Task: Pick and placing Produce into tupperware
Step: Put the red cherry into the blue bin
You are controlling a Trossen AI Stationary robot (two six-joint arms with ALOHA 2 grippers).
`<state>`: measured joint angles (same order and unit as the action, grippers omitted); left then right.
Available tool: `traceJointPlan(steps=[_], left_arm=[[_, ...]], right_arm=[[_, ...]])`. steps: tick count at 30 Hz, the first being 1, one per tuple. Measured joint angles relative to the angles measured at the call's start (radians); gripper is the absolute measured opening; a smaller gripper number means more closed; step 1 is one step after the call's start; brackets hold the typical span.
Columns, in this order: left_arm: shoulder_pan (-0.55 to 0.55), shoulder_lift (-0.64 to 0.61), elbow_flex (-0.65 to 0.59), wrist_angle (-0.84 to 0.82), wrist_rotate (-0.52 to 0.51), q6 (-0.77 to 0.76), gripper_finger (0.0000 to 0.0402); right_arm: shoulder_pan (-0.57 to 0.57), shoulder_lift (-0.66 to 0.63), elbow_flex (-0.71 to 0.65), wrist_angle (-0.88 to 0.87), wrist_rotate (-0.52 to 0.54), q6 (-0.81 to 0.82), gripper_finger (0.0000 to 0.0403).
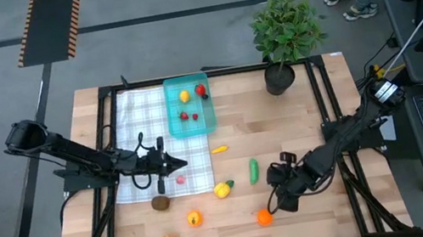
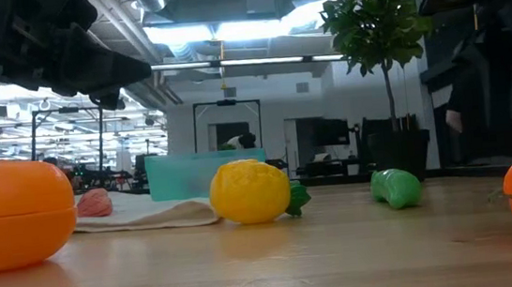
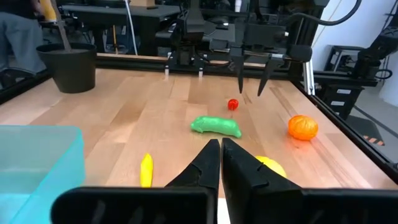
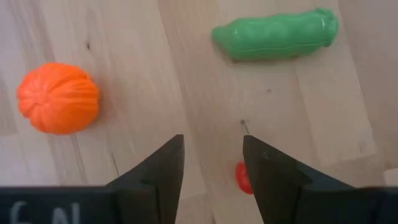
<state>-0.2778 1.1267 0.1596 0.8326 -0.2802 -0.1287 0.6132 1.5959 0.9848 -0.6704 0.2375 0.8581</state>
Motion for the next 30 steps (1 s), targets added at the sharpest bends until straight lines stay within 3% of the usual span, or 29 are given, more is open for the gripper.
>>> traceJointPlan(steps=[14, 20, 30], left_arm=[[0.001, 0.0, 0.0, -0.001, 0.0, 0.004, 0.0049], [0.0, 0.0, 0.0, -0.002, 0.0, 0.004, 0.0063], [0.001, 0.0, 0.0, -0.002, 0.0, 0.0, 0.0083]], right_arm=[[0.0, 0.0, -0.001, -0.005, -0.006, 0.024, 0.0277], [0.0, 0.0, -0.001, 0.051, -0.005, 0.023, 0.0284], [0.0, 0.0, -0.059, -0.013, -0.004, 0.095, 0.0284]])
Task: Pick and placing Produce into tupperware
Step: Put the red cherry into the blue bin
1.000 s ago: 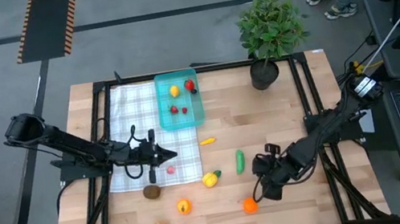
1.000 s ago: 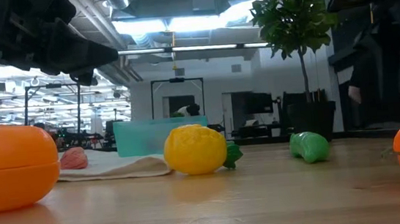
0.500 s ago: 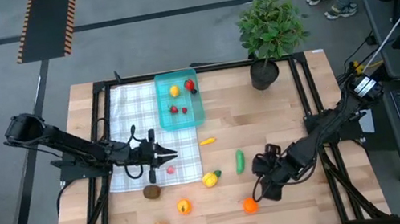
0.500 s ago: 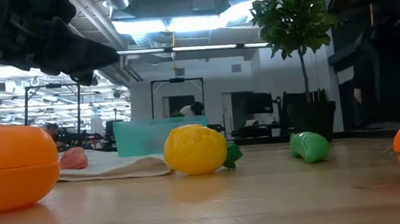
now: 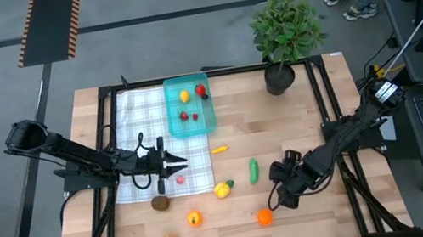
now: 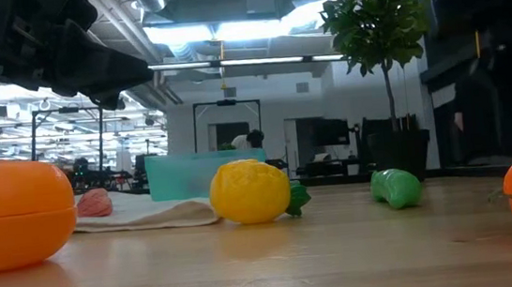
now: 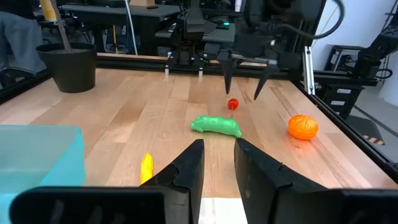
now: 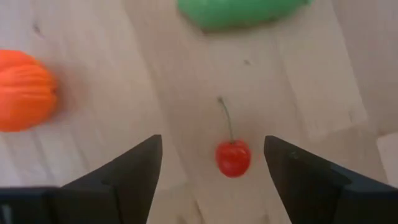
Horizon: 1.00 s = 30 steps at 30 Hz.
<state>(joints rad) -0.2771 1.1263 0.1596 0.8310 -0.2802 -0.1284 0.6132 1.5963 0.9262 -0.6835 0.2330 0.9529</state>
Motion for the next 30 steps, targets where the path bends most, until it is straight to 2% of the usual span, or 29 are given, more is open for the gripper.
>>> traceJointPlan(steps=[13, 22, 30], left_arm=[[0.0, 0.0, 0.0, 0.0, 0.0, -0.001, 0.0105], [0.0, 0.0, 0.0, 0.0, 0.0, -0.001, 0.0118], [0.0, 0.0, 0.0, 0.0, 0.0, -0.002, 0.0122]], right_arm=[[0.0, 0.0, -0.09, 0.008, -0.033, 0.043, 0.0284], [0.0, 0.0, -0.15, 0.124, -0.034, 0.038, 0.0284], [-0.002, 0.0, -0.164, 0.139, -0.021, 0.038, 0.0284]])
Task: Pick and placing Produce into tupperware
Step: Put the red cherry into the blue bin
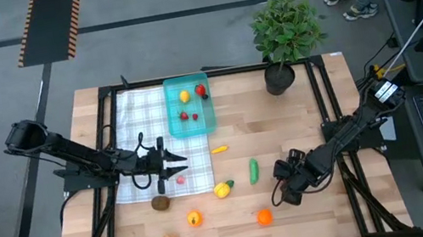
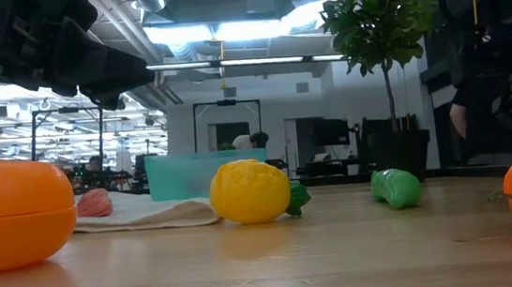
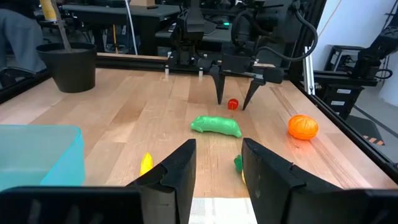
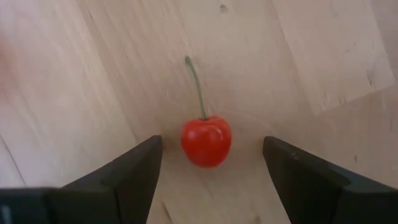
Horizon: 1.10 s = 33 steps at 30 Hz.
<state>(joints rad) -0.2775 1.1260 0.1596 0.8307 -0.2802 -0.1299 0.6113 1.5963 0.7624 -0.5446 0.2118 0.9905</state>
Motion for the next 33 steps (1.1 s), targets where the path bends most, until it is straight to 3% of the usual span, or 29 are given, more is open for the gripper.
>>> traceJointPlan(steps=[13, 33], left_arm=[[0.0, 0.0, 0.0, 0.0, 0.0, 0.0, 0.0098], [0.0, 0.0, 0.0, 0.0, 0.0, 0.0, 0.0061]], right_arm=[[-0.001, 0.001, -0.002, 0.029, 0.008, 0.001, 0.028], [-0.001, 0.001, -0.002, 0.024, 0.008, 0.0, 0.0154]])
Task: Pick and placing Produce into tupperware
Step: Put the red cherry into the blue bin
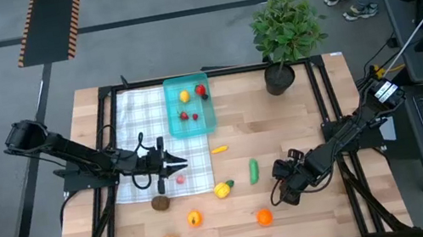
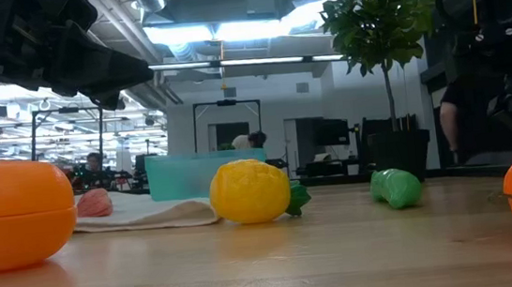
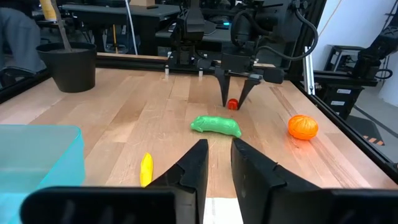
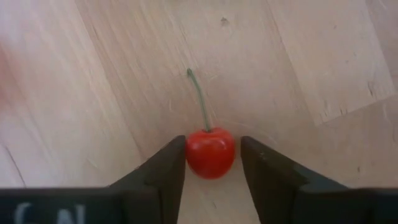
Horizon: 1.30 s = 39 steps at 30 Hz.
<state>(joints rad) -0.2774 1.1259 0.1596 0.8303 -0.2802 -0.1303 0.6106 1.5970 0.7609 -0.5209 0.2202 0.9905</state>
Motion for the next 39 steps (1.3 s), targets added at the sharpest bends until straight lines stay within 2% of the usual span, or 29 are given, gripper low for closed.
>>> traceJointPlan(steps=[9, 17, 23, 29, 32, 39], left_arm=[[0.0, 0.0, 0.0, 0.0, 0.0, -0.003, 0.0044], [0.0, 0.0, 0.0, 0.0, 0.001, -0.001, 0.0028], [0.0, 0.0, 0.0, 0.0, 0.001, -0.002, 0.0016], [0.0, 0.0, 0.0, 0.0, 0.001, 0.001, 0.0004], [0.0, 0.0, 0.0, 0.0, 0.001, 0.001, 0.0001], [0.0, 0.0, 0.0, 0.0, 0.001, 0.002, 0.0015]], right_arm=[[-0.001, 0.0, 0.001, 0.002, -0.002, 0.002, 0.011], [-0.041, 0.001, 0.002, 0.075, -0.007, -0.001, 0.012], [-0.079, 0.001, 0.001, 0.128, -0.005, -0.035, 0.0105], [-0.129, 0.0, 0.002, 0.233, -0.004, -0.111, 0.0118], [-0.158, 0.0, 0.002, 0.274, -0.004, -0.16, 0.0113], [-0.252, -0.001, 0.002, 0.443, -0.001, -0.329, 0.0105]])
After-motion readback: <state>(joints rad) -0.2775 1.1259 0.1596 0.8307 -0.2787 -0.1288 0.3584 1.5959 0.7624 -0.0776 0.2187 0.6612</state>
